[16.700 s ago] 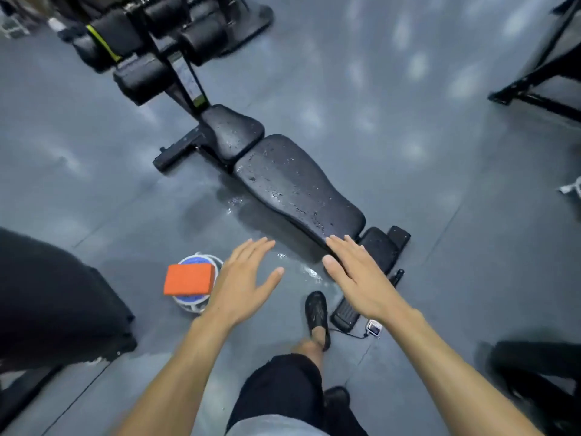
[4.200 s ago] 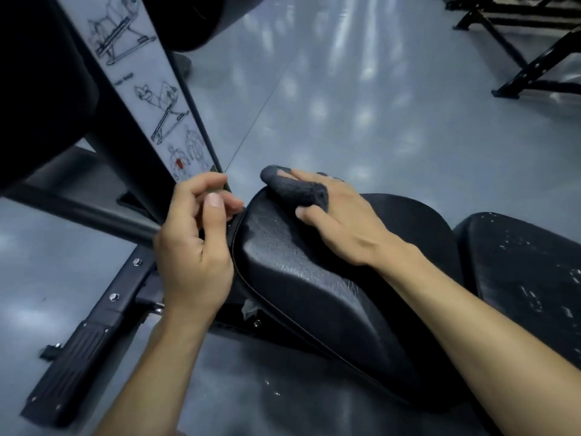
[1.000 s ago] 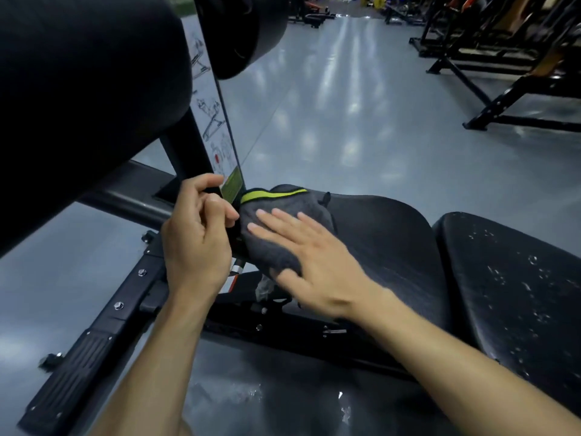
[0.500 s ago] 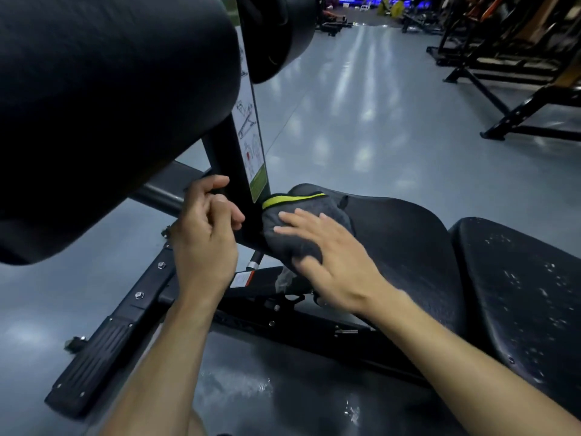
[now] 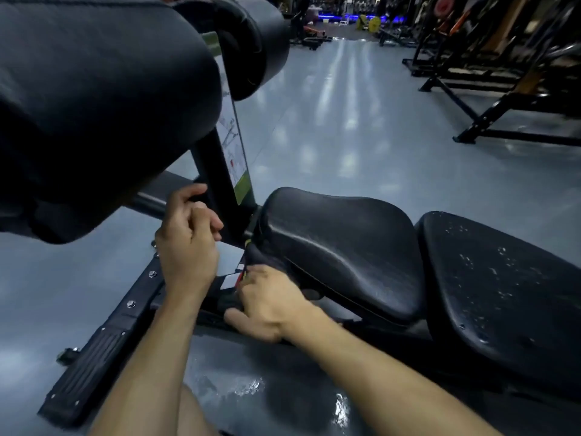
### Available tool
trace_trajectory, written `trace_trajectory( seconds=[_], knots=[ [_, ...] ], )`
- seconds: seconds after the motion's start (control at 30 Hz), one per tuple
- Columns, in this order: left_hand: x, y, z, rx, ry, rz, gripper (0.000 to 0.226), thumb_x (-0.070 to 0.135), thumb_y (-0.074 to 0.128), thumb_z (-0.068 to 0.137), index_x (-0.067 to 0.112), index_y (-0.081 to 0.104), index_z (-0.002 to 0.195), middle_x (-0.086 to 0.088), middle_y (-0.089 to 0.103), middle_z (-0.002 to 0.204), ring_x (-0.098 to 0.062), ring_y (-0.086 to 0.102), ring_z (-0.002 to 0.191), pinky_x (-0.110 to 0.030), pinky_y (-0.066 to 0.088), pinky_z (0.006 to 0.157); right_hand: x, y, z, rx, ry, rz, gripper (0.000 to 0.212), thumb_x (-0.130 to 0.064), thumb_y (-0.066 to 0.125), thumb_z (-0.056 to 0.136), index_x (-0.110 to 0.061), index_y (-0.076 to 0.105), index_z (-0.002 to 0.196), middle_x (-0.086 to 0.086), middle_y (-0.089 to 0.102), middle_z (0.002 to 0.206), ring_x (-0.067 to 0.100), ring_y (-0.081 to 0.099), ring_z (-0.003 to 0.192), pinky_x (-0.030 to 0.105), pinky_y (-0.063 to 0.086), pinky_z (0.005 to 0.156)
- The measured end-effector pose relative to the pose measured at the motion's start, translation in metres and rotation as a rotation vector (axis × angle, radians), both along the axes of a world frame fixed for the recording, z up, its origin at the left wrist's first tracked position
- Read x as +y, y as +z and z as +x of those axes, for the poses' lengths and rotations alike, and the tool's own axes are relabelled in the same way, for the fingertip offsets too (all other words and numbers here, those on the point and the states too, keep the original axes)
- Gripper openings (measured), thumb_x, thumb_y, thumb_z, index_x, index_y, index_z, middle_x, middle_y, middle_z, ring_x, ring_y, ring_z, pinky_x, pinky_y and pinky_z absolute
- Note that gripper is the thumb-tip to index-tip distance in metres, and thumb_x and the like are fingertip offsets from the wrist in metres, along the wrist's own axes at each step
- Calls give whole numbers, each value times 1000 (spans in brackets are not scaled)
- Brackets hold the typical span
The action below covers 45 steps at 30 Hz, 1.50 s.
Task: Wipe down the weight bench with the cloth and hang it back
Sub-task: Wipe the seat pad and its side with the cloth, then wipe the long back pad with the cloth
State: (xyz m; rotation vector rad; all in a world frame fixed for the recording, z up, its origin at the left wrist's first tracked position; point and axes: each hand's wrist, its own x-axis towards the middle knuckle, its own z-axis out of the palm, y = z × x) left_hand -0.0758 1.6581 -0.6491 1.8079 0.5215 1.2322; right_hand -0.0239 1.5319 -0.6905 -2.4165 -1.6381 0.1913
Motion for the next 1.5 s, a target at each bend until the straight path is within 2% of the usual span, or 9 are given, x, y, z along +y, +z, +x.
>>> trace_trajectory(
  seconds=[0.1, 0.23, 0.47, 0.87, 0.97, 1.07, 1.2, 1.37, 1.5],
  knots=[
    [-15, 0, -1, 19, -50, -8, 23, 26, 43, 100, 39, 59, 110, 10, 68, 73, -7, 61, 59, -16, 50, 58, -61, -32, 2, 515, -424, 80, 40, -49, 42, 92, -16, 55, 74, 19, 70, 101, 37, 62, 100, 38, 40, 75],
    [-39, 1, 2, 74, -140, 20, 25, 25, 43, 99, 42, 59, 109, 8, 69, 73, -7, 62, 61, -15, 49, 59, -150, -46, -2, 1075, -872, 444, 33, -48, 55, 87, -20, 73, 88, -5, 72, 97, 3, 66, 96, 20, 47, 84],
    [-111, 5, 12, 244, -387, 68, 25, 14, 46, 101, 31, 62, 110, 8, 69, 73, -12, 63, 61, -22, 54, 61, -256, -6, -25, 1601, -1044, 1028, 49, -44, 62, 78, -1, 82, 92, 26, 75, 104, 35, 76, 89, 38, 61, 77],
    [-211, -8, 36, 504, -780, 533, 23, 22, 59, 99, 40, 58, 113, 17, 68, 82, -5, 64, 76, -35, 55, 75, -429, 51, -24, 1142, -1092, 1649, 49, -39, 46, 95, -10, 84, 84, 15, 79, 98, 29, 77, 88, 37, 62, 67],
    [-226, -1, 62, 436, -851, 442, 24, 20, 59, 99, 38, 61, 114, 17, 71, 85, -7, 68, 78, -34, 56, 80, -450, 58, -10, 934, -1226, 1647, 46, -41, 50, 94, -9, 83, 96, 15, 77, 108, 31, 73, 106, 41, 62, 85],
    [-237, -2, 82, 427, -900, 500, 25, 18, 58, 99, 36, 62, 115, 21, 71, 86, -5, 67, 80, -32, 54, 81, -460, 50, 11, 754, -1418, 1544, 49, -46, 57, 86, -8, 78, 108, 15, 76, 113, 32, 69, 114, 47, 50, 107],
    [-249, -5, 109, 401, -954, 533, 22, 21, 54, 100, 36, 61, 114, 16, 71, 86, -6, 66, 77, -32, 53, 79, -430, 16, 27, 482, -1505, 1051, 61, -59, 47, 83, -10, 76, 104, 11, 79, 100, 24, 68, 111, 39, 47, 105],
    [-256, -9, 136, 411, -951, 563, 23, 28, 52, 96, 36, 61, 115, 17, 71, 89, -6, 66, 82, -34, 54, 82, -367, -56, 17, 141, -1113, 430, 72, -55, 40, 91, -34, 28, 159, -27, 13, 163, -1, -6, 154, 32, -10, 125],
    [-254, -9, 145, 424, -944, 582, 24, 24, 54, 96, 36, 60, 116, 23, 70, 90, 0, 66, 84, -33, 54, 84, -390, -50, 28, 271, -1143, 582, 71, -58, 36, 86, -36, 39, 154, -26, 18, 163, -6, 3, 153, 23, -5, 124]
  ],
)
